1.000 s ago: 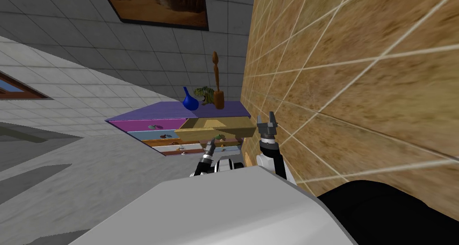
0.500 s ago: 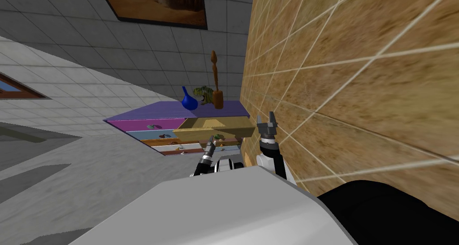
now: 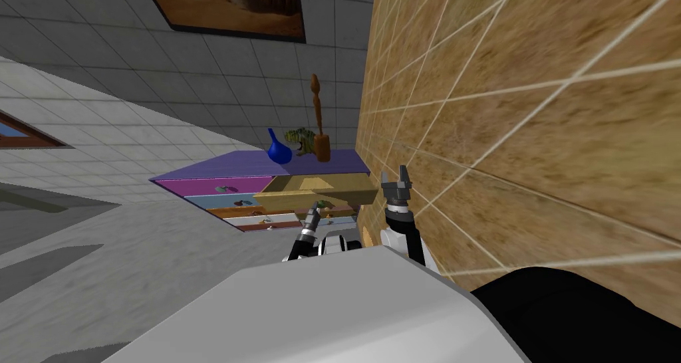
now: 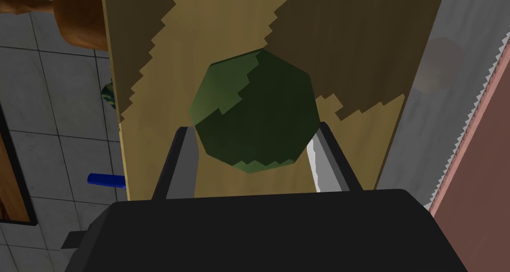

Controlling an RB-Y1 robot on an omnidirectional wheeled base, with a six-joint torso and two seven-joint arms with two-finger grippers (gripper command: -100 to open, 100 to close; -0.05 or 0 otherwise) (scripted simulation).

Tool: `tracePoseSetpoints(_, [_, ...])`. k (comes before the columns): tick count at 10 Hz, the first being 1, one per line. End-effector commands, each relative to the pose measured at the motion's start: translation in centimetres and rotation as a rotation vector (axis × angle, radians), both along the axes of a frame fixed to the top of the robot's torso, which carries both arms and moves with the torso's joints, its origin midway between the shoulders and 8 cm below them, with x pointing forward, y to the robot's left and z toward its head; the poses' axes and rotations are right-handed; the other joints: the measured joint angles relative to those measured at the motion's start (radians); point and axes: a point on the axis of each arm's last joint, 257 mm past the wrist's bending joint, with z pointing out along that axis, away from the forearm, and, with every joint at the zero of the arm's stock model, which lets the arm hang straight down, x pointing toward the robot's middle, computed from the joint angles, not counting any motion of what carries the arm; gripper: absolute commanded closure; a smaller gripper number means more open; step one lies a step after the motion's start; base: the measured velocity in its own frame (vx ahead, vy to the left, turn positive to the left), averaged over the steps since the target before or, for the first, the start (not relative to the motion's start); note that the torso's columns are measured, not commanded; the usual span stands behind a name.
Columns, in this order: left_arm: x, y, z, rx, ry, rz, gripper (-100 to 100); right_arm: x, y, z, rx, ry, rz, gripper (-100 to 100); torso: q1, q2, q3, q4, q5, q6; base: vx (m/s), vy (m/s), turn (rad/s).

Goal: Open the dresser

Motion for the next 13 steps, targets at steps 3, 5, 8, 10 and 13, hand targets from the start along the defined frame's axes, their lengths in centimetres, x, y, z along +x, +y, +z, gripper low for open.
tracePoseSetpoints(3, [-1.1, -0.3, 0.6, 0.001, -0.005, -0.008, 100, 0.0, 0.0, 0.0, 0.0, 0.0, 0.0, 0, -0.001, 0.007, 0.004, 0.003, -0.001, 0.0, -0.199, 0.006, 0.014])
tracePoseSetpoints(5, [0.1, 0.1, -0.4, -0.007, 0.007, -0.003, 100, 0.0, 0.0, 0.0, 0.0, 0.0, 0.0, 0, -0.003, -0.005, -0.003, 0.002, -0.002, 0.0, -0.12, 0.001, 0.03])
tracePoseSetpoints(8, [2.2, -0.2, -0.6, -0.011, -0.005, -0.013, 100, 0.0, 0.0, 0.0, 0.0, 0.0, 0.0, 0, -0.001, -0.007, -0.003, -0.003, 0.0, 0.001, -0.109, -0.001, 0.027])
tracePoseSetpoints(10, [3.4, 0.6, 0.6, -0.007, -0.013, -0.008, -100, 0.0, 0.0, 0.0, 0.0, 0.0, 0.0, 0, 0.0, -0.003, -0.001, -0.003, 0.0, 0.0, -0.103, -0.011, -0.017])
tracePoseSetpoints(13, [4.6, 2.4, 2.2, -0.006, -0.012, 0.01, -100, 0.0, 0.0, 0.0, 0.0, 0.0, 0.0, 0, -0.001, -0.003, -0.002, -0.001, 0.0, 0.0, -0.042, -0.039, -0.07])
